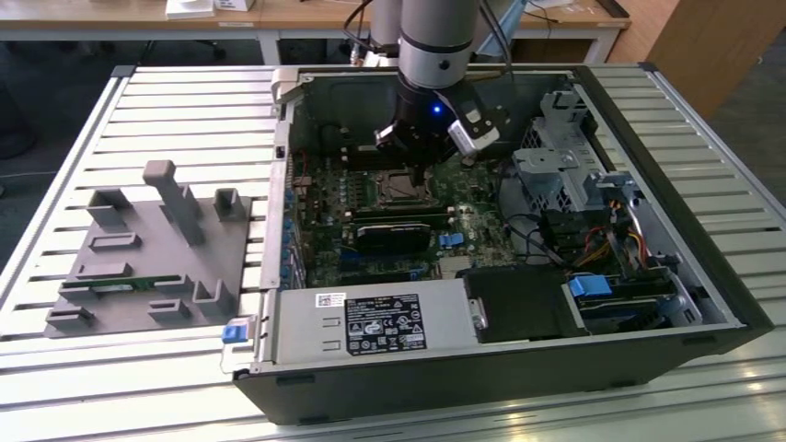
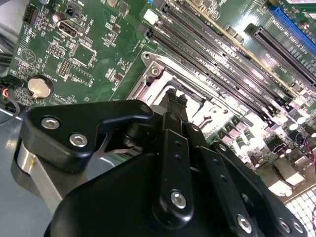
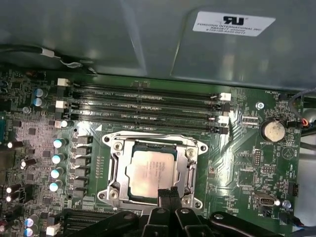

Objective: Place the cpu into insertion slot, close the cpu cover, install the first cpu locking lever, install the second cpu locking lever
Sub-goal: 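Install the second cpu locking lever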

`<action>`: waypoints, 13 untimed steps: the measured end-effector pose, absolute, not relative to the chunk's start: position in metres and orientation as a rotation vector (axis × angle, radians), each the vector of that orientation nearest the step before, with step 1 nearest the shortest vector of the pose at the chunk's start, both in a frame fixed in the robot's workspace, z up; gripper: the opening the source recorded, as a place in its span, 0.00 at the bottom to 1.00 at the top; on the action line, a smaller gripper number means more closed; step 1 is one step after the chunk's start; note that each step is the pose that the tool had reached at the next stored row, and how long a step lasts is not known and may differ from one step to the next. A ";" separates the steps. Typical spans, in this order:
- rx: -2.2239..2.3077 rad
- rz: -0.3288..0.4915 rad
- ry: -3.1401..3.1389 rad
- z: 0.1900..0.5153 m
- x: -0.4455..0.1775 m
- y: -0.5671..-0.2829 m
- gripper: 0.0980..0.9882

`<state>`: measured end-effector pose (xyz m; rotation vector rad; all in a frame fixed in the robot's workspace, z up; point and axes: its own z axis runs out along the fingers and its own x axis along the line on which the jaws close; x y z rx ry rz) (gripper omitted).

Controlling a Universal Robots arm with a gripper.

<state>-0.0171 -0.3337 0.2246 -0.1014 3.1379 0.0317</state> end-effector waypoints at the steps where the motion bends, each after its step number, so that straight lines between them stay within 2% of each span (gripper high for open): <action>1: -0.101 0.034 3.139 0.225 -0.017 -0.334 0.01; 13: -0.102 0.039 3.151 0.225 -0.017 -0.340 0.01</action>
